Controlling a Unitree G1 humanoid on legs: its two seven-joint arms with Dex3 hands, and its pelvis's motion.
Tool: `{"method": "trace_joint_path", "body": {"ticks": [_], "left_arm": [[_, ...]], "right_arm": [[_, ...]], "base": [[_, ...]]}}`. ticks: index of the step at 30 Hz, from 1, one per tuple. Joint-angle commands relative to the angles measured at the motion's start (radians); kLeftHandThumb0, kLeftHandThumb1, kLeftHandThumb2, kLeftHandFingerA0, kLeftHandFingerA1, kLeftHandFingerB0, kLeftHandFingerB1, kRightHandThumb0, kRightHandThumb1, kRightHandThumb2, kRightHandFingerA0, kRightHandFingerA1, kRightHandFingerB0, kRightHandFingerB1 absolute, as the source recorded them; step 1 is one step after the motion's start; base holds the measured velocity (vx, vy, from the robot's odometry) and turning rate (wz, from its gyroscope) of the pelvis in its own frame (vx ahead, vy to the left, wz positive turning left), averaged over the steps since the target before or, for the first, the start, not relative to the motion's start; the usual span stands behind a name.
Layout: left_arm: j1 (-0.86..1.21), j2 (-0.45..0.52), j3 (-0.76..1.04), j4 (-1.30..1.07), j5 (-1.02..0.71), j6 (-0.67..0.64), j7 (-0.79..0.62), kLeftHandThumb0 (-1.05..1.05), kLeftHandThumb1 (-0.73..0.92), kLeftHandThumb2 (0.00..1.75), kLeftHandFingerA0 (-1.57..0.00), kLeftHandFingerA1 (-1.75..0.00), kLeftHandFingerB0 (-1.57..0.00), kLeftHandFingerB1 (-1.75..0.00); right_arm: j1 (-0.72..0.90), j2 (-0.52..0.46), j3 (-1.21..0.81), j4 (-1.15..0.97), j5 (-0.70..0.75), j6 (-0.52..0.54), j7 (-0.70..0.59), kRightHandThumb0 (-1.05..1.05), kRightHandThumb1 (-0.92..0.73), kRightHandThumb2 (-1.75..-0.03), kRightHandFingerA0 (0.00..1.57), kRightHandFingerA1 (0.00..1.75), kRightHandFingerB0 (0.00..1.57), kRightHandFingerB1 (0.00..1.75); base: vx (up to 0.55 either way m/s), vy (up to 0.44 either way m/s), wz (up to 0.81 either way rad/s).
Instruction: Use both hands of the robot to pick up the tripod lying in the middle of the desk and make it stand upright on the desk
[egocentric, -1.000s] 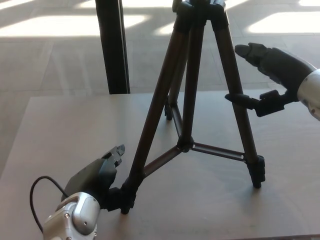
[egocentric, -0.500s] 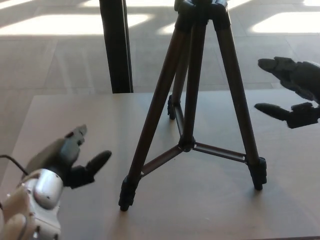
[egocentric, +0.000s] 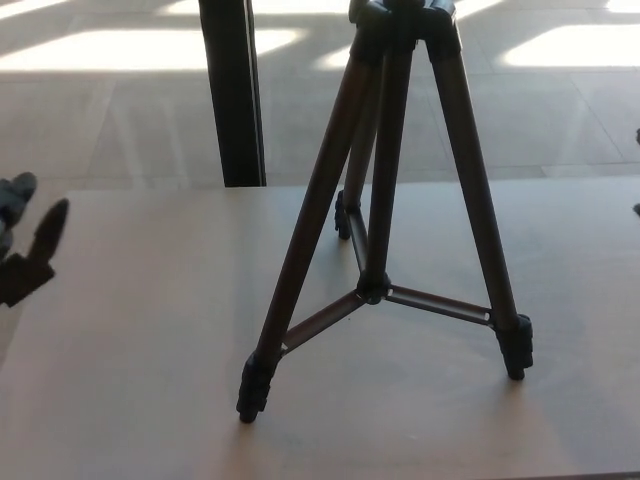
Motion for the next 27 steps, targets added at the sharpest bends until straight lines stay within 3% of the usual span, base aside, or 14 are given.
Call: {"method": "trace_joint_path", "body": {"ticks": [1, 3, 7, 8, 9, 10, 12, 13, 20, 21, 23, 24, 25, 27], "left_arm": [[0.118, 0.263, 0.822, 0.065, -0.501, 0.276, -0.353, -1.04, 0.69, 0.86, 0.0, -0.3, 0.0, -0.12], [0.207, 0.286, 0.936, 0.164, -0.493, 0.173, -0.312, -1.0, 0.68, 1.11, 0.0, -0.55, 0.0, -0.42], [0.328, 0.288, 1.114, 0.402, -0.509, -0.019, -0.142, -0.95, 0.65, 1.09, 0.0, -0.57, 0.0, -0.47], [0.357, 0.295, 1.121, 0.459, -0.514, -0.063, -0.127, -0.93, 0.68, 1.09, 0.0, -0.56, 0.0, -0.45], [0.388, 0.302, 1.13, 0.533, -0.522, -0.112, -0.105, -0.94, 0.69, 1.09, 0.0, -0.57, 0.0, -0.45], [0.415, 0.285, 1.144, 0.599, -0.536, -0.155, -0.064, -0.93, 0.66, 1.06, 0.0, -0.59, 0.0, -0.47], [0.433, 0.273, 1.141, 0.66, -0.542, -0.198, -0.026, -0.92, 0.67, 1.05, 0.0, -0.58, 0.0, -0.44], [0.445, 0.256, 1.126, 0.665, -0.528, -0.21, 0.0, -0.89, 0.68, 1.06, 0.0, -0.57, 0.0, -0.44], [0.521, 0.112, 1.016, 0.674, -0.482, -0.263, 0.028, -0.83, 0.57, 0.97, 0.0, -0.58, 0.0, -0.51], [0.551, 0.08, 0.983, 0.687, -0.461, -0.289, 0.036, -0.83, 0.57, 0.96, 0.0, -0.58, 0.0, -0.51], [0.599, 0.042, 0.906, 0.707, -0.401, -0.326, 0.063, -0.76, 0.79, 0.64, 0.0, -0.54, 0.0, -0.57], [0.612, 0.033, 0.871, 0.727, -0.376, -0.342, 0.083, -0.78, 0.78, 0.63, 0.0, -0.53, 0.0, -0.56], [0.63, 0.001, 0.846, 0.756, -0.37, -0.377, 0.079, -0.73, 0.78, 0.62, 0.0, -0.42, 0.0, -0.57], [0.639, -0.013, 0.834, 0.794, -0.373, -0.398, 0.085, -0.72, 0.77, 0.62, 0.0, -0.42, 0.0, -0.54]], "right_arm": [[0.381, -0.083, -0.857, 0.107, 0.204, -0.012, 0.194, -1.02, -0.69, -1.04, 0.0, 0.15, 0.0, 0.0], [0.481, -0.031, -1.031, 0.134, 0.19, -0.007, 0.13, -1.0, -0.68, -1.01, 0.0, 0.0, 0.04, 0.06], [0.673, 0.043, -1.21, 0.287, 0.222, -0.176, 0.034, -0.81, -0.63, -0.98, 0.0, 0.22, 0.06, 0.25], [0.695, 0.053, -1.203, 0.318, 0.207, -0.21, -0.017, -0.73, -0.75, -0.64, 0.11, 0.28, 0.17, 0.26], [0.731, 0.074, -1.2, 0.359, 0.213, -0.268, -0.047, -0.73, -0.6, -0.95, 0.03, 0.35, 0.09, 0.36], [0.756, 0.12, -1.222, 0.422, 0.259, -0.313, -0.09, -0.65, -0.71, -0.64, 0.05, 0.22, 0.17, 0.26], [0.773, 0.154, -1.22, 0.482, 0.27, -0.359, -0.163, -0.72, -0.57, -0.9, 0.04, 0.3, 0.14, 0.41], [0.778, 0.189, -1.218, 0.515, 0.282, -0.419, -0.212, -0.65, -0.72, -0.62, 0.1, 0.3, 0.19, 0.28], [0.756, 0.296, -1.178, 0.848, 0.307, -0.705, -0.533, -0.7, -0.7, -0.61, 0.17, 0.41, 0.24, 0.33], [0.748, 0.295, -1.172, 0.919, 0.311, -0.732, -0.585, -0.74, -0.55, -0.88, 0.18, 0.51, 0.25, 0.45], [0.731, 0.296, -1.179, 0.976, 0.32, -0.709, -0.651, -0.8, -0.66, -0.61, 0.51, 0.99, 0.35, 0.33], [0.734, 0.294, -1.169, 1.01, 0.322, -0.721, -0.651, -0.88, -0.58, -0.94, 0.5, 0.81, 0.26, 0.45], [0.73, 0.3, -1.204, 1.035, 0.374, -0.703, -0.615, -0.66, -0.64, -0.6, 0.24, 0.52, 0.29, 0.33], [0.734, 0.304, -1.212, 1.061, 0.391, -0.695, -0.595, -0.64, -0.66, -0.6, 0.21, 0.48, 0.25, 0.31]], "base": [[0.0, 0.0, 0.0], [0.0, 0.0, 0.0], [0.0, 0.0, 0.0], [0.0, 0.0, 0.0], [0.0, 0.0, 0.0], [0.0, 0.0, 0.0], [0.0, 0.0, 0.0], [0.0, 0.0, 0.0], [0.0, 0.0, 0.0], [0.0, 0.0, 0.0], [0.0, 0.0, 0.0], [0.0, 0.0, 0.0], [0.0, 0.0, 0.0], [0.0, 0.0, 0.0]]}}
